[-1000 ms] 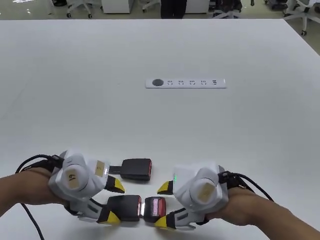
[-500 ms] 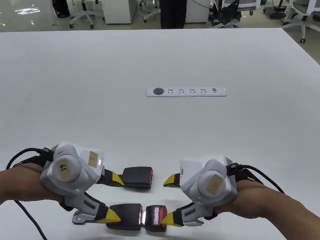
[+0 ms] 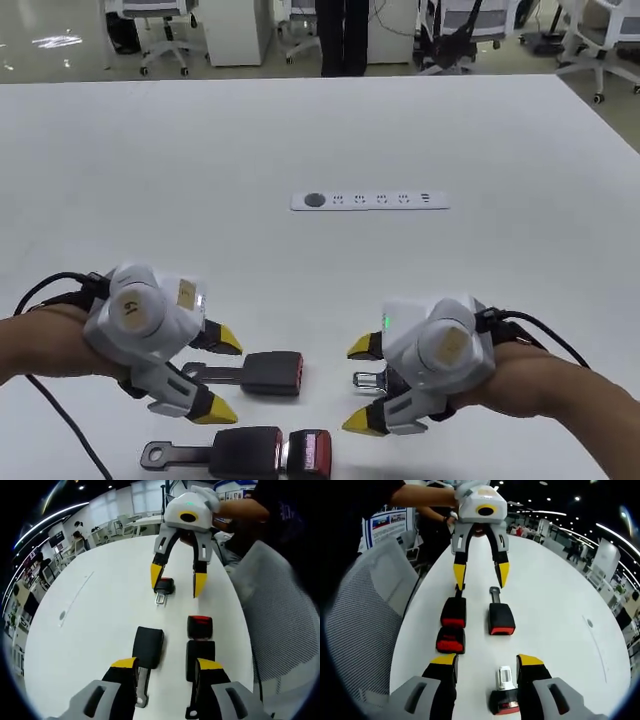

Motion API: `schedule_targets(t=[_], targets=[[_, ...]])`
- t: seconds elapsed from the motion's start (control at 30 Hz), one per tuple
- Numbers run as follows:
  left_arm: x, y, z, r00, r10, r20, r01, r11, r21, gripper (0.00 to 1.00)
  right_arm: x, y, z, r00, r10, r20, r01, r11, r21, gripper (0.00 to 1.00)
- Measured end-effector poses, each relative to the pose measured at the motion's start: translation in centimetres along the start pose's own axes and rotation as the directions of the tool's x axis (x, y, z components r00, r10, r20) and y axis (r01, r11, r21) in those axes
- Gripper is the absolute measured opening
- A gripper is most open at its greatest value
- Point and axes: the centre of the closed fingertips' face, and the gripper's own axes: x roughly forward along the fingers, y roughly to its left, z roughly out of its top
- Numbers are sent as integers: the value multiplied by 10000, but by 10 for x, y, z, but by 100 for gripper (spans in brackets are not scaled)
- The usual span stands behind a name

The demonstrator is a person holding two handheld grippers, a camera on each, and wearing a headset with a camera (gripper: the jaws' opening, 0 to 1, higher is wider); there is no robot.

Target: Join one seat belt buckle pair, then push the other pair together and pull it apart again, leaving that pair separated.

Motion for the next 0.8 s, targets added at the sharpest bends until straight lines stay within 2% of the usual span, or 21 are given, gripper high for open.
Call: schedule_targets(t=[0.33, 0.5, 0.67, 0.8], targets=[[6, 12, 5, 9999, -74, -97, 75, 9999, 116, 46, -12, -16, -27, 9988, -87, -487, 95, 9998, 163, 44], [11, 17, -2, 9995, -190, -245, 191, 9998, 56, 46, -12, -21, -44, 9974, 0, -722, 13, 9999, 170, 43], [18, 20, -6, 9987, -319, -393, 316, 9995, -78, 45, -14, -21, -55, 9954, 182, -945, -177, 9998, 58, 42], [28, 26, -13, 9978, -379, -547, 379, 9993, -26, 44, -15, -23, -63, 9935, 291, -1097, -289, 9996, 41, 41]])
